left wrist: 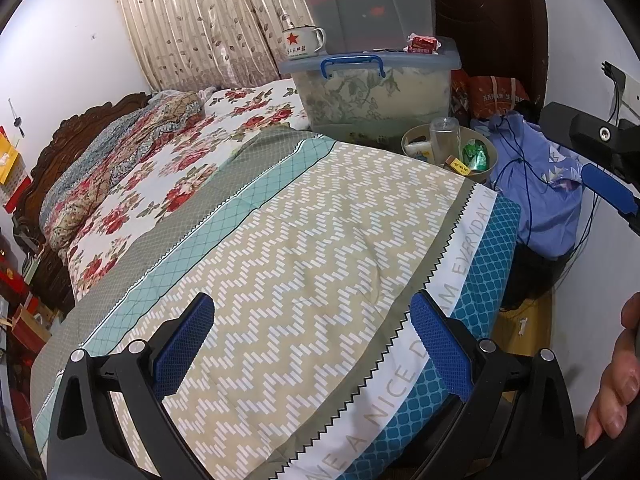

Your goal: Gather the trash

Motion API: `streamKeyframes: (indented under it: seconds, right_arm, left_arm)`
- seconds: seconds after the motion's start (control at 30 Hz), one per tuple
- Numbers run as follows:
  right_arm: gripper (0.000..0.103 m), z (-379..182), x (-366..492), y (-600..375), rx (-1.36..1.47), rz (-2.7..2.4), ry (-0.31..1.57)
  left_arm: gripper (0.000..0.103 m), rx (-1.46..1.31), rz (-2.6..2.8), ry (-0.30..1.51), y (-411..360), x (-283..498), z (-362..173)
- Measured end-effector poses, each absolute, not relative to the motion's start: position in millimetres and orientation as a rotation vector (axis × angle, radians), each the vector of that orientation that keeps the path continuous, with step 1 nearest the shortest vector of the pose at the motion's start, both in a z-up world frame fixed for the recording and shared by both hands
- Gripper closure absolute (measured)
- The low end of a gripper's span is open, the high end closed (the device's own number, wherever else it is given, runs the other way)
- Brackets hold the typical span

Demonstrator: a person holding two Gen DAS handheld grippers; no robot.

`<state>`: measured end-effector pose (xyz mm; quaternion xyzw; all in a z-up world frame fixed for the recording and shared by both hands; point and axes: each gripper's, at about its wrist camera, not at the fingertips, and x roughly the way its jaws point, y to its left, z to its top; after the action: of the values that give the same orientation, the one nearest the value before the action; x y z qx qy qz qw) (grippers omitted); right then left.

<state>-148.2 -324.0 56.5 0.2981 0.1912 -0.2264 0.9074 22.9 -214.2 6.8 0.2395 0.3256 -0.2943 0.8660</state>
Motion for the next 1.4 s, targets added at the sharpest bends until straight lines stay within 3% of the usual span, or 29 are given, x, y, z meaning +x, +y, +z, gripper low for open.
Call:
streamKeyframes:
  seconds: [1.4]
  right_arm:
    - [0.003,54.0,-146.6,-322.5,0.619,-0.465,0.401]
  left_arm:
    - [0.008,0.508,-0.615,0.682,-208.4,23.0,2.1]
